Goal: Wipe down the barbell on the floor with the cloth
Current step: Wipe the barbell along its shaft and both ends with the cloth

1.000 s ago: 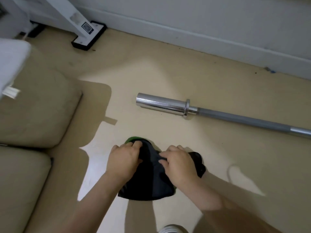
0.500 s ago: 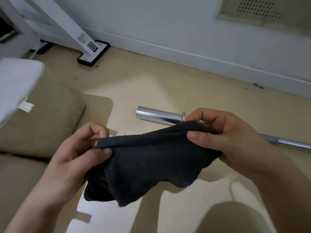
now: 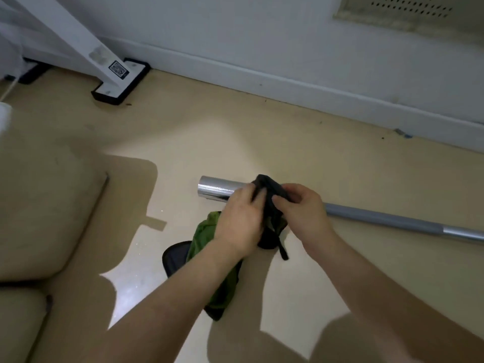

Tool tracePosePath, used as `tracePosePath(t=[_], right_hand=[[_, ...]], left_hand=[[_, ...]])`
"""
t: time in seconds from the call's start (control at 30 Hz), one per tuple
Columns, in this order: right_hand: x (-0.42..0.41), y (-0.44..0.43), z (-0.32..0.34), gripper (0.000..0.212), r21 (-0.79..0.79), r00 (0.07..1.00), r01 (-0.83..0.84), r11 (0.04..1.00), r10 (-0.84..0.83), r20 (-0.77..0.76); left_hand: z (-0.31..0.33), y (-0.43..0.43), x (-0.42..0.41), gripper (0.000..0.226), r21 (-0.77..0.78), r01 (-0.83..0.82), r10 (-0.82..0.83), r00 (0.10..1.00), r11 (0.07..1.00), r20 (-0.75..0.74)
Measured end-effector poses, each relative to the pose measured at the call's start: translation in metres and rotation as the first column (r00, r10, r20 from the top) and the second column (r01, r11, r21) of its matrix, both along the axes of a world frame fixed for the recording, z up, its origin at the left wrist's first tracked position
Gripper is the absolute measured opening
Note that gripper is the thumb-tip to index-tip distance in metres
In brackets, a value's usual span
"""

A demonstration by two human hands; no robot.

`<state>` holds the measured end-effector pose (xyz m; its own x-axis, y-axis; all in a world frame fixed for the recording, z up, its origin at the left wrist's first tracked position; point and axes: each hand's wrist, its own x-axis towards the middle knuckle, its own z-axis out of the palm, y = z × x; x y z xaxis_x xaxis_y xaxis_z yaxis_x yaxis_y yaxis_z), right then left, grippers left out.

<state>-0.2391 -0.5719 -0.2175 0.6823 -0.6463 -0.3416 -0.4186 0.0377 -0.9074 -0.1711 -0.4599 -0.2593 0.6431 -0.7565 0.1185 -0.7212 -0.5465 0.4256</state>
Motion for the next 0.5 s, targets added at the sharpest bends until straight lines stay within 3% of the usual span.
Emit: tracePosePath(t=[0.1,0.2,0.27,0.33,0.4,0.5], right_hand=[[-0.005,-0.024,-0.011,0.03,-0.297,0.962,-0.239,0.925,0.183,-0.204],[-0.015,-0.037,-0.034,0.045,-0.532,0.877,-0.458,0.712,0.268,-0.398],[-0.014,-0.042,-0.043,0.058,-0.607,0.813,-0.565,0.559,0.25,-0.527],[-0.006,-0.052,-0.044,0.058,-0.619,0.779,-0.596,0.511,0.18,-0.601],[0.003,-0.057,-0.053,0.041,-0.678,0.81,-0.572,0.462,0.184,-0.557],[0.02,-0.059,-0.061,0.019,-0.68,0.792,-0.6,0.423,0.193,-0.579]], left_hand=[[-0.02,-0.017,-0.001,0.06,0.278,0.098,-0.177,0.945,0.956,0.274],[-0.018,-0.031,0.016,0.056,0.292,0.125,-0.231,0.903,0.948,0.362],[-0.014,-0.02,0.04,0.052,0.342,0.119,-0.259,0.879,0.932,0.401],[-0.012,0.011,0.073,0.055,0.4,0.011,-0.168,0.918,0.916,0.359],[-0.004,0.036,0.099,0.06,0.463,-0.083,-0.043,0.966,0.883,0.256],[0.003,0.006,0.093,0.055,0.448,-0.042,-0.056,0.977,0.893,0.204]])
